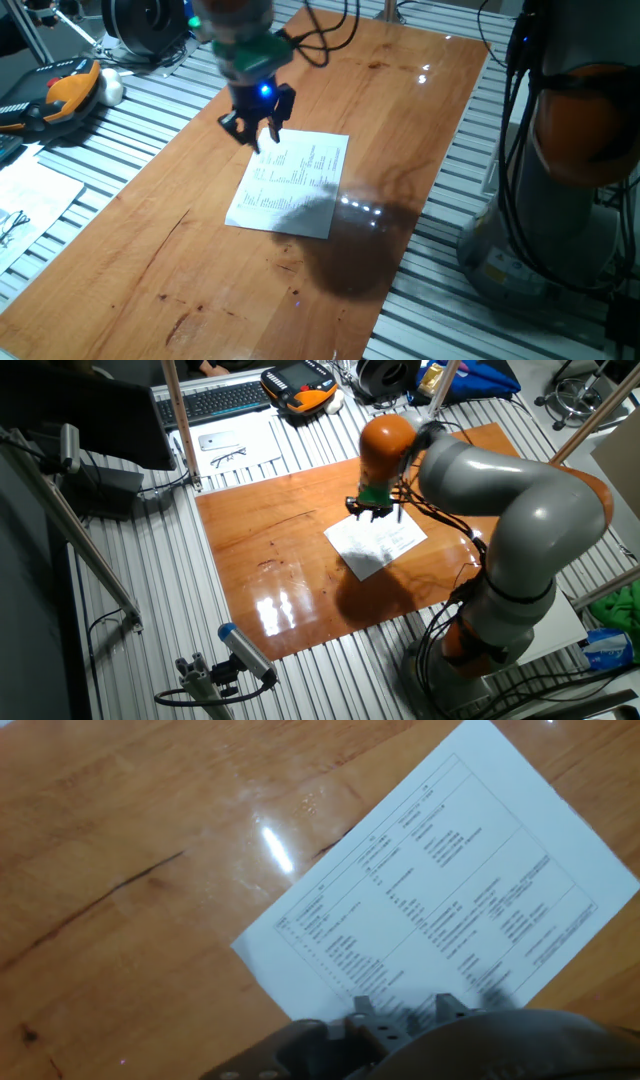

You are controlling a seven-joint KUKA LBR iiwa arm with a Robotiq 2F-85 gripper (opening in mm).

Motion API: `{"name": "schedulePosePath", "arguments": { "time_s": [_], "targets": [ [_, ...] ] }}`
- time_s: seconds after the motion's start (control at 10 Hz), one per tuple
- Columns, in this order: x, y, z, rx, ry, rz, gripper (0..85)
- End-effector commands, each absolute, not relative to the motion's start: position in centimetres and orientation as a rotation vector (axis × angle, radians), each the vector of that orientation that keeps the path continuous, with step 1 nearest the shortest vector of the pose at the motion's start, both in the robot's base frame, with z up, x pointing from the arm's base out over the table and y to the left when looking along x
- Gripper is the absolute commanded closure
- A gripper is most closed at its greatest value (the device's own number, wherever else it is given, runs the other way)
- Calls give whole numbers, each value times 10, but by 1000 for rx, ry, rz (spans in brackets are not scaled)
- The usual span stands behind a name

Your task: Flip over and spread out the paper that is laid flat on the table

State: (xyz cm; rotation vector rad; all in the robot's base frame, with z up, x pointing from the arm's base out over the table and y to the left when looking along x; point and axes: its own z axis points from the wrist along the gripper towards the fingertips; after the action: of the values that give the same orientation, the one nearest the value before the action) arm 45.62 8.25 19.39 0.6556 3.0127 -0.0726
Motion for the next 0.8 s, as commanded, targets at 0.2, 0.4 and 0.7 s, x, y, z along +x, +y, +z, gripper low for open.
{"name": "schedulePosePath", "arguments": {
  "time_s": [0.2, 0.4, 0.7],
  "targets": [
    [452, 80, 202, 633, 3034, -37, 850],
    [450, 78, 207, 611, 3054, -43, 850],
    [456, 59, 218, 462, 3104, -60, 850]
  ]
}}
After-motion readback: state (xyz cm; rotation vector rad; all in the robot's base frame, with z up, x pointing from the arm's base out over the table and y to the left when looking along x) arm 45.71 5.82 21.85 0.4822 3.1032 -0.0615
